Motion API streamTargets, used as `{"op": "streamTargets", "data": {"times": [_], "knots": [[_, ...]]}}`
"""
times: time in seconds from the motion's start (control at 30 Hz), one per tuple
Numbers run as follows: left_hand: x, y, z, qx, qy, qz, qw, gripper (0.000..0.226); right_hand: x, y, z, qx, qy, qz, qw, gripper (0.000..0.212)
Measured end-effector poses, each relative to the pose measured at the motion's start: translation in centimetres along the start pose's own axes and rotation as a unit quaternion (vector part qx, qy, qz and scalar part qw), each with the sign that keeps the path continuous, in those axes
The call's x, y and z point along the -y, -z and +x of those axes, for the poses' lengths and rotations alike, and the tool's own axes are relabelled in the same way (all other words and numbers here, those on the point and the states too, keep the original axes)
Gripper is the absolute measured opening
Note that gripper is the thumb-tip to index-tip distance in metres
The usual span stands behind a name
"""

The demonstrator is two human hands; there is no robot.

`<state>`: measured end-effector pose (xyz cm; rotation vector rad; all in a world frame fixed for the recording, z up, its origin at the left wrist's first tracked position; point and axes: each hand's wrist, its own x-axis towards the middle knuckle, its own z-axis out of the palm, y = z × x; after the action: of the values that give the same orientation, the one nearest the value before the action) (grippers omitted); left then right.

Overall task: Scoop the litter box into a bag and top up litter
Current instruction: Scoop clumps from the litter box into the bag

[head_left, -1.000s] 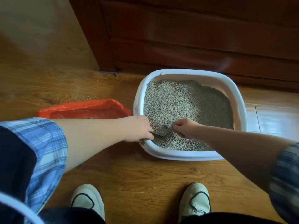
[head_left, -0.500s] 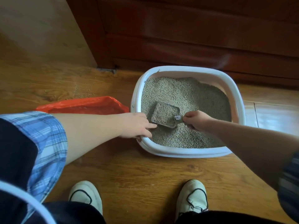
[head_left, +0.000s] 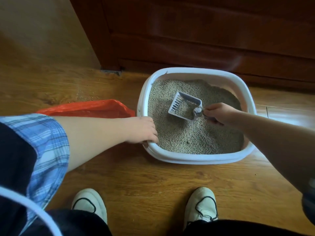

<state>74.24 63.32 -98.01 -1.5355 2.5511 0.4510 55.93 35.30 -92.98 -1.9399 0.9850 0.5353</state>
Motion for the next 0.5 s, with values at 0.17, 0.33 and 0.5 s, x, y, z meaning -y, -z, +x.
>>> {"op": "streamTargets", "data": {"times": [0.17,0.33,0.5], "knots": [[0.1,-0.2,0.1,-0.008,-0.002,0.003,1.0,0.03,-0.5,1.0,-0.3,0.018,0.018,-0.019,1.0,0.029],[0.0,0.1,0.3,0.035,0.007,0.012,0.999,0.03,-0.4,1.9,-0.4,0.032,0.024,-0.034,0.999,0.031],[0.0,0.0,0.4,0.049,0.008,0.024,0.998,0.029,-1.0,2.5,-1.0,0.039,0.042,-0.102,0.993,0.039]]}}
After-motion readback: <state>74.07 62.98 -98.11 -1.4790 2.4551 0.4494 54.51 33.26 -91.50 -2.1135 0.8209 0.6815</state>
